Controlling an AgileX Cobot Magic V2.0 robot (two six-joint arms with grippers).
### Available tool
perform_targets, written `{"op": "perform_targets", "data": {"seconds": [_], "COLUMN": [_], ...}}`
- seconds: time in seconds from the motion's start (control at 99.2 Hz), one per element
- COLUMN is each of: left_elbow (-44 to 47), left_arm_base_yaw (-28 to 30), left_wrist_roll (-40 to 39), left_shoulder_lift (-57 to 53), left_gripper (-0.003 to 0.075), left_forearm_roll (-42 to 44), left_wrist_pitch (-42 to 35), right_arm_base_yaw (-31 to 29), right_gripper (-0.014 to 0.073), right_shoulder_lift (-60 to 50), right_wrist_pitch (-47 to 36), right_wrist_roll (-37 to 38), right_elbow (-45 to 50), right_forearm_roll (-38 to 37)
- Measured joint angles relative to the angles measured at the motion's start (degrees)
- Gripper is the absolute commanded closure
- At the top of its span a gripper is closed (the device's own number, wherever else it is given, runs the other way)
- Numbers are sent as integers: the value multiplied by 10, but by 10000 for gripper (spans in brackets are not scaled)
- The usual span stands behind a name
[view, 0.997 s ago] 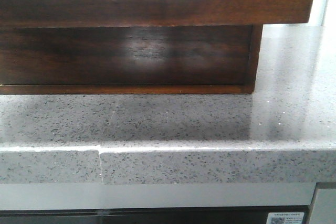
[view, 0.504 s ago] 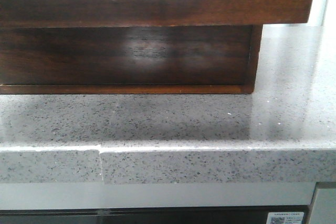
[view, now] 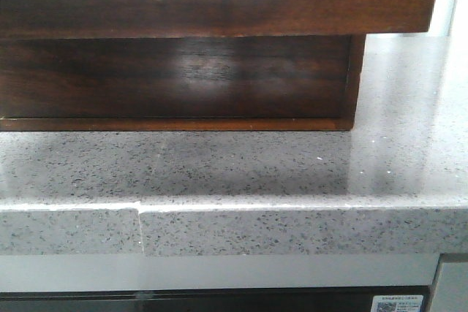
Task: Put scissors in drawer with both arms
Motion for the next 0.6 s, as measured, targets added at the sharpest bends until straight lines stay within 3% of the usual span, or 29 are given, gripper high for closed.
{"op": "perform_targets", "data": {"seconds": [0.262,0.605], "left_elbow": [0,0], "left_arm_base_yaw": [0,0], "left_wrist_roll": [-1,-1], "left_shoulder_lift": [0,0], "left_gripper": [741,741], "left_forearm_roll": [0,0], "left_wrist_pitch": [0,0], "right_arm_base_yaw": [0,0], "right_gripper": [662,662], "right_shoulder_lift": [0,0], "right_wrist_pitch": [0,0], "right_wrist_roll": [-93,-105], "right_elbow": [0,0], "right_forearm_roll": [44,54]}}
